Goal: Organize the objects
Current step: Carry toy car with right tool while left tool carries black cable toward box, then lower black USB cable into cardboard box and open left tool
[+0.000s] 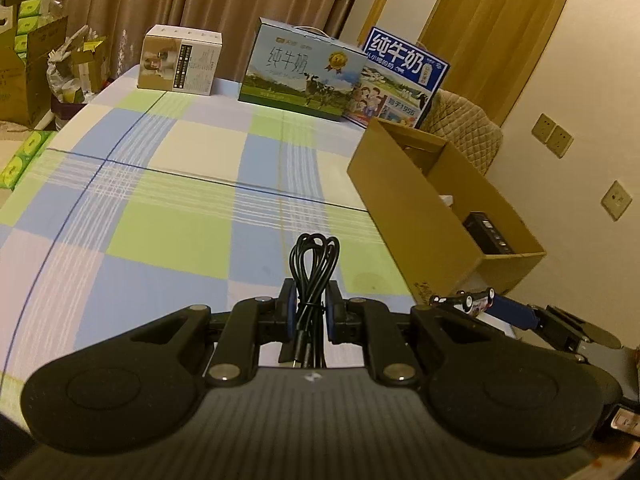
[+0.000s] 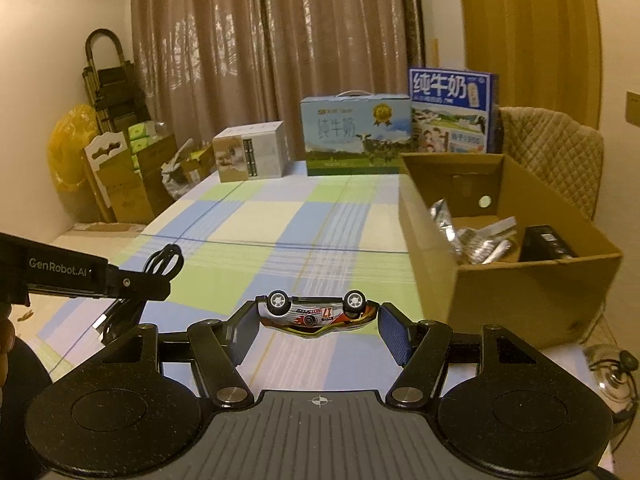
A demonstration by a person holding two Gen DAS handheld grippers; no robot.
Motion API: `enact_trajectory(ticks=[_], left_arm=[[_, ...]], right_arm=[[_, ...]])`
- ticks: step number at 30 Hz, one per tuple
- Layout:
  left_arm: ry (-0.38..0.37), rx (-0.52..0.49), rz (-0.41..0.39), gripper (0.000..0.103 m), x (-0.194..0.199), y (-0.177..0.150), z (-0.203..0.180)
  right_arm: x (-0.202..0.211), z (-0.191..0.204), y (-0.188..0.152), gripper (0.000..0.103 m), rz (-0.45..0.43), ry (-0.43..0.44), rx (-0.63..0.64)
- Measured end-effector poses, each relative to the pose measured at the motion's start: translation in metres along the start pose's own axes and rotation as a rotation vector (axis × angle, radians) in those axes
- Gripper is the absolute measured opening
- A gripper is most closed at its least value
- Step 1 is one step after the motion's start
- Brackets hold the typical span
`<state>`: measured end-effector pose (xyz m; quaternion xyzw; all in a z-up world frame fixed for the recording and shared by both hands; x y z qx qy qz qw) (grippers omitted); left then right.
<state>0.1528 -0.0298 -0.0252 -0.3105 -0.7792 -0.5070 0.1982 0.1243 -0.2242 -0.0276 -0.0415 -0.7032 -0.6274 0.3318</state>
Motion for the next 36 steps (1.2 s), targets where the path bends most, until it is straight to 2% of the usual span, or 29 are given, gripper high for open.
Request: enact_trajectory(ticks=[7, 20, 27, 36], left_arm=[[-0.015, -0.008, -0.002, 0.011, 0.017, -0.010, -0.020], [-0.045, -0.038, 0.015, 0.011, 0.010, -0.021, -0.045], [-0.094, -0.065, 0.036, 0.011, -0.001, -0.021, -0.070], [-0.187, -0.123, 0.035, 0.011, -0.033, 0.004, -0.139]], right_arm=[[0.026, -0.020, 0.002, 0.062, -0.018, -0.049, -0.011], [0.038, -0.043, 0.005, 0.062, -0.035, -0.081, -0.024], [0.049, -0.089, 0.024, 0.062, -0.060, -0.147, -0.036], [0.050, -0.165, 0.054, 0.062, -0.069, -0.217, -0.053]])
Point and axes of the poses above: each gripper's, at about its wrist camera, not at the fingertips, and x roughly against the way its jaws point, z to its left, y to its top, the point moved 8 cm from there along -x, roughly the way its jaws point, and after that the axes turned 6 degrees about x, right-handed, at the moved point
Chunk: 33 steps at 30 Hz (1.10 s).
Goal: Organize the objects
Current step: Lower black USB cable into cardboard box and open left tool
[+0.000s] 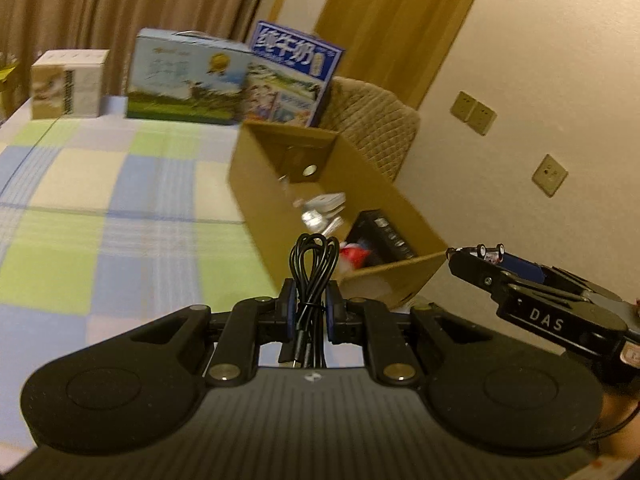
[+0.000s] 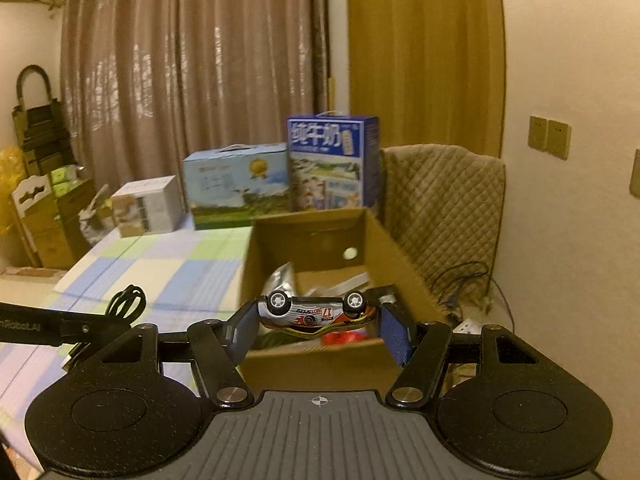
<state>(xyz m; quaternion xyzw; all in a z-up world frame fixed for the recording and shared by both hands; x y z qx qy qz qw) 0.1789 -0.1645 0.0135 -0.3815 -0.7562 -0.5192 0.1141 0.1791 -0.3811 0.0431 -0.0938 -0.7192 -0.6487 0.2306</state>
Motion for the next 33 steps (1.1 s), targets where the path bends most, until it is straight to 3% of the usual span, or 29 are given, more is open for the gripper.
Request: enact_trajectory(ticks=[11, 26, 27, 29, 33], left_arm=[[-0.027, -0.055, 0.014, 0.011, -0.055, 0.035, -0.049], [-0.023, -0.070, 0.039, 0.011, -0.132, 0.063, -0.062], [-0.025, -0.072, 0.032, 0.012, -0.135, 0.065, -0.064], [-0.023, -0.083, 0.021, 0.038, -0.142, 0.068, -0.066], [-0.004, -0.099, -0.004, 0.040, -0.143, 0.072, -0.061]], right_arm=[[-0.046, -0.044, 0.018, 0.062, 0.029, 0.014, -0.029], [-0.098, -0.075, 0.009, 0.062, 0.077, 0.017, -0.077], [-0.099, -0.076, 0.008, 0.062, 0.078, 0.018, -0.081], [-0.100, -0.078, 0.007, 0.062, 0.079, 0.019, -0.086], [-0.102, -0.078, 0.005, 0.062, 0.084, 0.022, -0.091]])
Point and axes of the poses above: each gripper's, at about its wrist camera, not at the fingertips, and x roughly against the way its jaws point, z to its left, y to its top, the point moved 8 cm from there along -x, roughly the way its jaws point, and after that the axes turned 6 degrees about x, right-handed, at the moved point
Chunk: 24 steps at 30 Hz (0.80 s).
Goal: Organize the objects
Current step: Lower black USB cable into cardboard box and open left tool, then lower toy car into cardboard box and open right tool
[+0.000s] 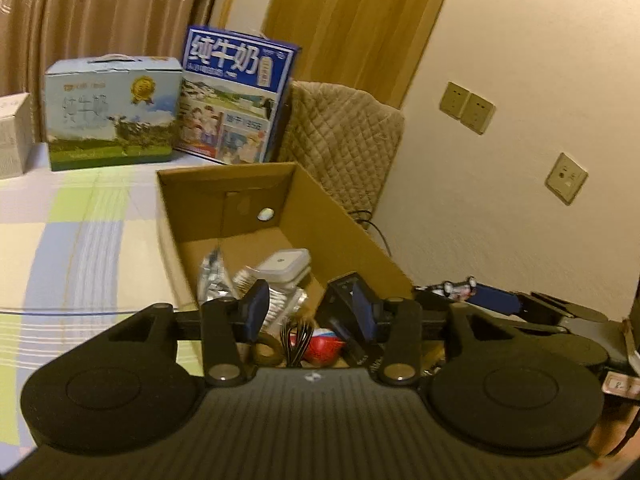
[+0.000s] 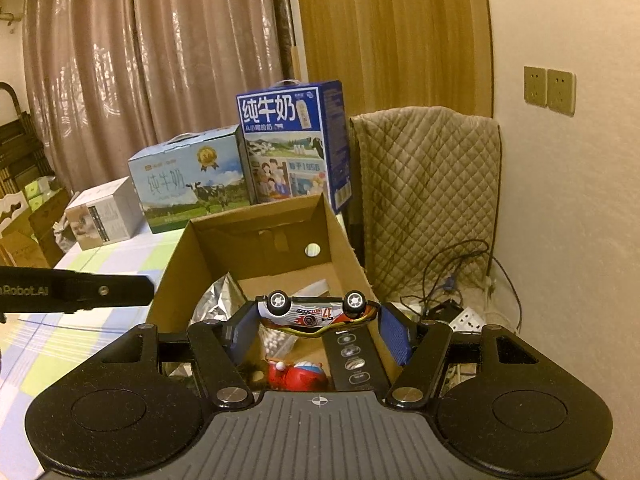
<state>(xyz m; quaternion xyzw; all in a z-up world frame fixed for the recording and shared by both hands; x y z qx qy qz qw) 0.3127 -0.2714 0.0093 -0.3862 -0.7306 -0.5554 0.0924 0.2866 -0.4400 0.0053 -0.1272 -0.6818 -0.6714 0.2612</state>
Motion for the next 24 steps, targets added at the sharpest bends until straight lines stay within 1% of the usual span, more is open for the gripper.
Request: enact_trajectory(ticks=[4, 6, 7, 8, 9, 11, 12, 14, 16, 18, 20, 22, 24], left_arm=[[0.024, 0.026, 0.004, 0.041, 0.005, -0.007, 0.016], [0.035, 0.037, 0.007, 0.043, 0.008, -0.011, 0.023], [0.041, 0.043, 0.010, 0.046, 0.010, -0.014, 0.026], [0.044, 0.046, 0.010, 0.053, 0.011, -0.015, 0.028], [0.050, 0.048, 0.013, 0.056, 0.013, -0.018, 0.030], [0.066, 0.045, 0.021, 0.067, 0.016, -0.022, 0.034], [0.072, 0.045, 0.024, 0.069, 0.018, -0.025, 0.036], [0.089, 0.045, 0.026, 0.078, 0.021, -0.028, 0.040], [0.105, 0.044, 0.025, 0.085, 0.024, -0.030, 0.043], [0.114, 0.037, 0.026, 0.087, 0.026, -0.032, 0.045], [0.125, 0.033, 0.026, 0.093, 0.028, -0.033, 0.046], [0.134, 0.030, 0.023, 0.096, 0.031, -0.033, 0.047], [0.145, 0.025, 0.019, 0.100, 0.032, -0.033, 0.048]], right_arm=[[0.001, 0.006, 0.000, 0.062, 0.001, 0.011, 0.002], [0.001, 0.009, 0.001, 0.062, 0.001, 0.015, 0.005], [0.002, 0.011, 0.001, 0.062, 0.000, 0.018, 0.007], [0.002, 0.012, 0.002, 0.062, -0.001, 0.020, 0.009], [0.002, 0.014, 0.003, 0.062, -0.001, 0.022, 0.011], [0.002, 0.018, 0.004, 0.062, 0.001, 0.027, 0.015], [0.002, 0.019, 0.004, 0.062, 0.002, 0.031, 0.018], [0.001, 0.023, 0.006, 0.062, 0.005, 0.040, 0.023], [0.000, 0.027, 0.007, 0.062, 0.008, 0.049, 0.027], [-0.002, 0.031, 0.009, 0.062, 0.011, 0.057, 0.028], [-0.004, 0.034, 0.011, 0.062, 0.011, 0.064, 0.028], [-0.008, 0.037, 0.015, 0.062, 0.002, 0.078, 0.022], [-0.010, 0.040, 0.019, 0.065, -0.010, 0.103, 0.011]])
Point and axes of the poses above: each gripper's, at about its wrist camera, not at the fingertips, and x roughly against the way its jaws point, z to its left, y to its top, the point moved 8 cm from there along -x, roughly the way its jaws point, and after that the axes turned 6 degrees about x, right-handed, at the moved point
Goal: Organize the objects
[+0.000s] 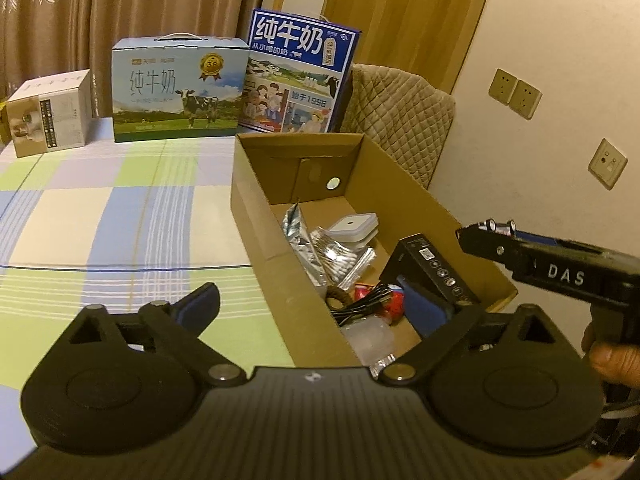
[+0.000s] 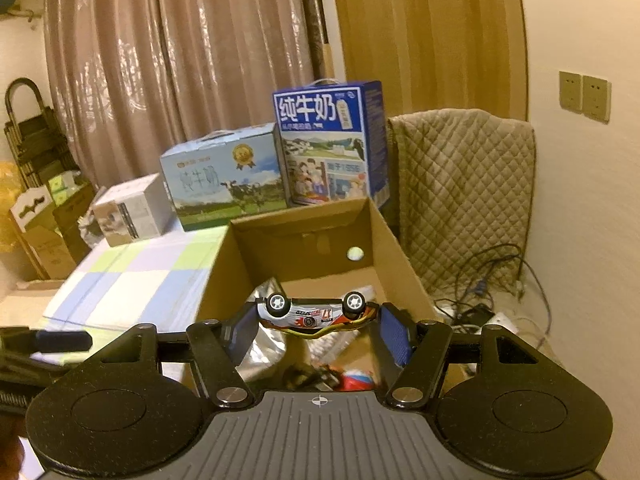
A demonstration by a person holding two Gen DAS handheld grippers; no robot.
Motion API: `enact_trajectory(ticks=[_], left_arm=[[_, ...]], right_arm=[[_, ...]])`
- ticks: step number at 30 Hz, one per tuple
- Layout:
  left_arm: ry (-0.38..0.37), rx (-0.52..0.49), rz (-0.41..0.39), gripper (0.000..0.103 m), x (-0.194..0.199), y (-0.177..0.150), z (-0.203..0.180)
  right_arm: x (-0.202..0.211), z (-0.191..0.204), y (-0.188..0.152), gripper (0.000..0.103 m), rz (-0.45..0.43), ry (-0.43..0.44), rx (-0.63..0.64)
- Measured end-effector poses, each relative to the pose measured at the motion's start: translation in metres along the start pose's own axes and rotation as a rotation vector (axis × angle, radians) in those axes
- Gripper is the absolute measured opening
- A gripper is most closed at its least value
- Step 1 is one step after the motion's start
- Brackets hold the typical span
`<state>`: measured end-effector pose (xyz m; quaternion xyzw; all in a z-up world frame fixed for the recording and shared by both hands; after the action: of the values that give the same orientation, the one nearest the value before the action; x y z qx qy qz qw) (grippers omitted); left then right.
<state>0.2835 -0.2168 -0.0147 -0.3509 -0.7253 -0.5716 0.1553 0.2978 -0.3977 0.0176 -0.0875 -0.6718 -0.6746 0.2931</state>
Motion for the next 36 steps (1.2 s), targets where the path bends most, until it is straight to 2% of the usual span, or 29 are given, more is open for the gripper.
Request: enact_trajectory(ticks=[2, 4, 16, 23, 28, 33, 36], left_arm=[[0.011, -0.008, -0.008, 0.102, 0.001, 0.000, 0.002], [0.019, -0.014, -0.008, 0.102, 0.002, -0.001, 0.003], [0.042, 0.017, -0.013, 0.102, 0.021, -0.021, 0.017], [0.041, 0.069, 0.012, 0.102, 0.046, -0.040, 0.024], [0.016, 0.145, 0.042, 0.102, 0.070, -0.058, 0.035], [0.036, 0.154, 0.017, 0.102, 0.097, -0.068, 0.043], [0.078, 0.126, -0.001, 0.102, 0.114, -0.074, 0.043]], right_arm=[[0.002, -0.001, 0.005, 0.081, -0.033, -0.002, -0.020], [0.006, -0.005, 0.008, 0.084, -0.056, -0.016, -0.041], [0.053, -0.017, -0.010, 0.085, 0.003, -0.049, -0.123], [0.087, 0.008, -0.029, 0.085, 0.034, -0.023, -0.145], [0.107, 0.031, -0.044, 0.085, 0.052, 0.003, -0.147], [0.125, 0.056, -0.055, 0.085, 0.069, 0.004, -0.102], [0.133, 0.070, -0.061, 0.085, 0.076, 0.006, -0.068]])
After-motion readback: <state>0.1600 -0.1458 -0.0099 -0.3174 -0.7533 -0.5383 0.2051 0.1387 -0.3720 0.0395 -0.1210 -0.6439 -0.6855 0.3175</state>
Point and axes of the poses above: each gripper's, at about its wrist camera, not at the fingertips, and x roughly against the way its jaws point, z to its left, y to its top, the point moved 8 cm from there along -x, roughly the way its jaws point, and after that the axes turned 6 degrees about x, right-handed, at the moved point
